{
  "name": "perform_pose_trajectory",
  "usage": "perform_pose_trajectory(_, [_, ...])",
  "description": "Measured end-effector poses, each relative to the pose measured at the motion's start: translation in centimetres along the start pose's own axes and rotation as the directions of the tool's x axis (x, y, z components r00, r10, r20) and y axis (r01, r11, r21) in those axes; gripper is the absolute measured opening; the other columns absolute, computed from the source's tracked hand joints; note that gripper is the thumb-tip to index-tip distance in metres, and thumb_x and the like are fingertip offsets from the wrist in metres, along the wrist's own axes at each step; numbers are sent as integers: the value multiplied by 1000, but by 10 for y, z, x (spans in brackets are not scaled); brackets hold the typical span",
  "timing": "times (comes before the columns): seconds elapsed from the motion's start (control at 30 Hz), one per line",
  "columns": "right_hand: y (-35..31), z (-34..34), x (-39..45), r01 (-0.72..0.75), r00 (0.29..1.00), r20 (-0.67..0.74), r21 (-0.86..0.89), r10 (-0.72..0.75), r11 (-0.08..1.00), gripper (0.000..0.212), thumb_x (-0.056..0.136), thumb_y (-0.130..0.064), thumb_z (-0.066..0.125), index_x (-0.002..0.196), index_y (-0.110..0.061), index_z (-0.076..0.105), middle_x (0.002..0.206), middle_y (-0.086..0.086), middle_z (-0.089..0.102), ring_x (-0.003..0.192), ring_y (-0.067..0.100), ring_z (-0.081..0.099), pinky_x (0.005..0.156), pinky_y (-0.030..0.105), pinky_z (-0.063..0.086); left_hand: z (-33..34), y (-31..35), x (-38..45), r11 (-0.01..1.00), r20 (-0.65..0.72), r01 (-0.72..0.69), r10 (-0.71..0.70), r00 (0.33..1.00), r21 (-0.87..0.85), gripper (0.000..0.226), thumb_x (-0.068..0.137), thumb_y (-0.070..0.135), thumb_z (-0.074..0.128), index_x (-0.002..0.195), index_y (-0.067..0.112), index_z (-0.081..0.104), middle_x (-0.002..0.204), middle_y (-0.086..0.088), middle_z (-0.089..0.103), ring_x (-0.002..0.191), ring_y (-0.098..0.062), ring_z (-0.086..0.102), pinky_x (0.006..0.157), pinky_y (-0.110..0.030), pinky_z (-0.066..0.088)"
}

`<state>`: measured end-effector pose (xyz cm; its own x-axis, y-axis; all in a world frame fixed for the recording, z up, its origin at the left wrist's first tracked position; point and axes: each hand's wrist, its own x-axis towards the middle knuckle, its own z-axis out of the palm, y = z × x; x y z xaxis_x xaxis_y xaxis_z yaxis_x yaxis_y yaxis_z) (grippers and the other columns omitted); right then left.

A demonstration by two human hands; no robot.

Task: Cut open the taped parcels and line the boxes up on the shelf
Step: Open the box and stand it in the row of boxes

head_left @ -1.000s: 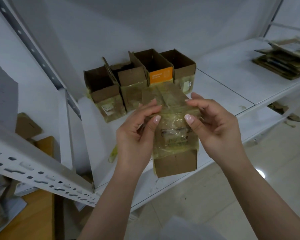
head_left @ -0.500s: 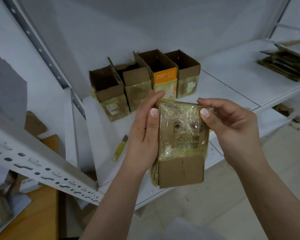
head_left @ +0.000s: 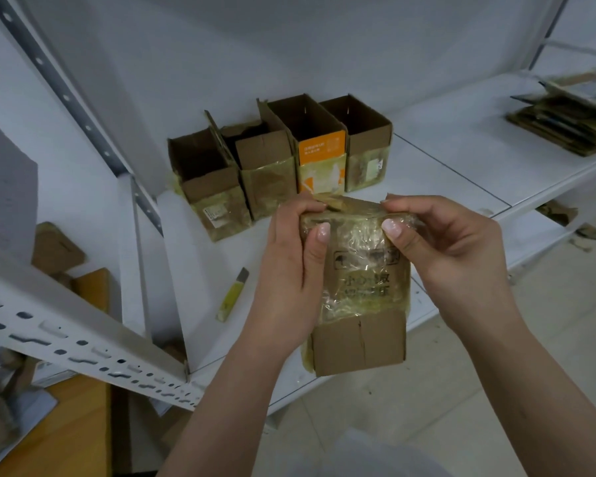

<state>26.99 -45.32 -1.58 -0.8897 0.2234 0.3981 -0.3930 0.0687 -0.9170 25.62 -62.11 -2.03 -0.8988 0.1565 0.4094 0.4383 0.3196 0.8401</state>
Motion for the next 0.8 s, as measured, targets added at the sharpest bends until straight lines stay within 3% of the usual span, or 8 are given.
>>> perform_pose_trajectory(0.13, [2, 1, -1, -9, 1000, -2, -41, 9, 999, 19, 81, -15, 74, 95, -28, 72, 99, -7, 75, 84, 31, 69, 77, 34, 58, 4, 0, 0, 999, -100, 10, -6, 995, 40, 28, 99, 30, 37, 120, 18, 52, 123, 4, 56, 110, -10, 56, 90, -39, 51])
perform_pose_trajectory(0.23, [0, 0, 0, -8, 1000, 18, -2, 8, 1000, 24, 83, -7, 73, 97, -26, 72, 98, -6, 75, 86, 14, 72, 77, 22, 55, 3, 0, -2, 997, -82, 51, -55, 995, -56, 36, 97, 41, 45, 125, 20, 51, 123, 5, 56, 113, -11, 57, 91, -43, 52])
perform_pose_trajectory(0.3, [-1, 3, -1, -9, 1000, 30, 23, 8, 1000, 24, 82, -8, 73, 99, -25, 70, 97, -4, 75, 87, 11, 72, 79, 23, 56, 2, 1, -2, 990, -65, 72, -80, 995, -117, 43, 92, 46, 54, 130, 26, 48, 124, 3, 55, 116, -17, 57, 91, -45, 53])
perform_pose_trajectory(0.4, [-1, 5, -2, 4, 1000, 13, 44, -5, 999, 24, 85, 0, 69, 98, -21, 68, 96, -5, 74, 90, 10, 71, 82, 25, 56, 6, 4, -1, 986, -110, 56, -74, 991, -156, 27, 90, 36, 61, 115, 28, 57, 119, -1, 57, 113, -23, 58, 92, -51, 51])
perform_pose_trajectory(0.53, [-1, 8, -3, 18, 1000, -25, 17, -17, 1000, 25, 87, 3, 66, 95, -21, 68, 106, -3, 71, 101, 10, 69, 91, 30, 55, 14, 6, -6, 989, -182, -7, -20, 983, -147, 13, 91, 31, 60, 103, 31, 56, 117, 6, 54, 117, -15, 55, 99, -44, 48])
perform_pose_trajectory(0.67, [-3, -1, -1, 3, 1000, 22, 75, -5, 997, 19, 96, -23, 55, 106, -20, 71, 105, 0, 74, 104, 15, 69, 87, 26, 55, 10, 6, -3, 991, -174, 1, -25, 984, -138, 13, 92, 30, 57, 105, 30, 54, 118, 2, 55, 114, -13, 56, 95, -48, 50])
perform_pose_trajectory(0.73, [-1, -6, 1, -4, 1000, 26, 61, 3, 998, 30, 102, -29, 43, 114, -22, 69, 107, 6, 73, 105, 18, 68, 87, 27, 55, 5, 9, -1, 988, -161, 17, -43, 986, -156, 14, 92, 33, 56, 105, 30, 54, 112, 12, 58, 107, -9, 59, 89, -42, 53])
perform_pose_trajectory(0.8, [1, -6, 2, 12, 999, 37, 4, -12, 1000, 33, 103, -27, 38, 123, -21, 65, 114, 8, 71, 109, 20, 66, 95, 36, 54, 2, 11, -2, 980, -141, 40, -68, 988, -196, 15, 92, 37, 55, 105, 31, 55, 92, 20, 62, 87, -3, 63, 74, -28, 54])
